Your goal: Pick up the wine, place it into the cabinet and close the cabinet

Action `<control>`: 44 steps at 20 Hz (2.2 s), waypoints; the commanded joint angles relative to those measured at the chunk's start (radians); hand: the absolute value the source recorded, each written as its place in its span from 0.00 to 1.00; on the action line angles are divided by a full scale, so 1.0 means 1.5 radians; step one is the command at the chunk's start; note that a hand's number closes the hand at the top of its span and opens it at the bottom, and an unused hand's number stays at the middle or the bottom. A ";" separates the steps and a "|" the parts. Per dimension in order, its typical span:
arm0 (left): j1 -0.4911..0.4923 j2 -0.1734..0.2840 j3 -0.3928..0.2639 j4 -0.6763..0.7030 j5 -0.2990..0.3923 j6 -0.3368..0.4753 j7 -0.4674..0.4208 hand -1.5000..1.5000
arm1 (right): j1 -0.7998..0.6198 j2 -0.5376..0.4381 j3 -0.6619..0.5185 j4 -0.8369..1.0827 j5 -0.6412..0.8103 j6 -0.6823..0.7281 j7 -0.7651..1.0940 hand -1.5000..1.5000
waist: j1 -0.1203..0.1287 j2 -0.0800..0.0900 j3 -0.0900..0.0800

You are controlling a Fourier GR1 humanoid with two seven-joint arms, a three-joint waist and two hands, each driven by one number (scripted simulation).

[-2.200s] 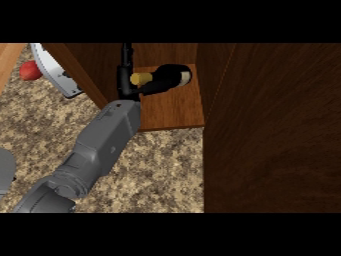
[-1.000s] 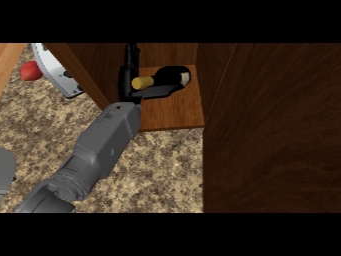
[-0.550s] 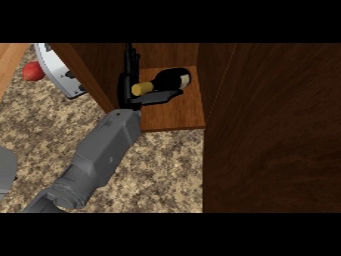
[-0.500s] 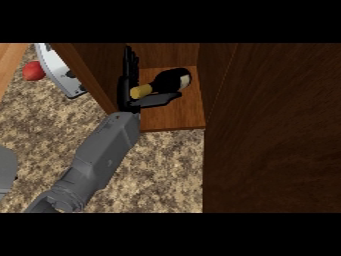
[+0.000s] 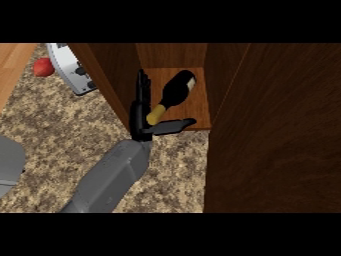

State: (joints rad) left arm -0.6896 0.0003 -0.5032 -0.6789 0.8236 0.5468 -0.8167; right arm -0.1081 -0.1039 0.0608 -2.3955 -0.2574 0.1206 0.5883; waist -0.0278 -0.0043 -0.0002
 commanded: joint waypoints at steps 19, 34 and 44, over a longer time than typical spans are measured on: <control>0.345 0.082 -0.228 -0.596 -0.171 0.284 0.123 0.00 | 0.051 -0.025 -0.060 -0.089 -0.045 0.018 0.010 0.00 | 0.019 0.000 0.000; 0.480 0.213 -0.267 -0.821 -0.221 0.230 0.160 0.00 | 0.106 -0.018 0.018 -0.121 -0.088 0.078 0.061 1.00 | 0.012 -0.001 0.000; 0.593 0.386 -0.208 -0.961 -0.190 0.144 0.151 0.00 | 0.138 -0.001 0.065 -0.093 -0.116 0.108 0.054 1.00 | 0.016 -0.001 0.000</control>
State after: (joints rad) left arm 0.1733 0.4987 -0.8616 -2.0477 0.5208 0.7877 -0.6165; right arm 0.0170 -0.1331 0.1032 -2.3988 -0.2963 0.2960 0.6016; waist -0.0015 -0.0041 0.0000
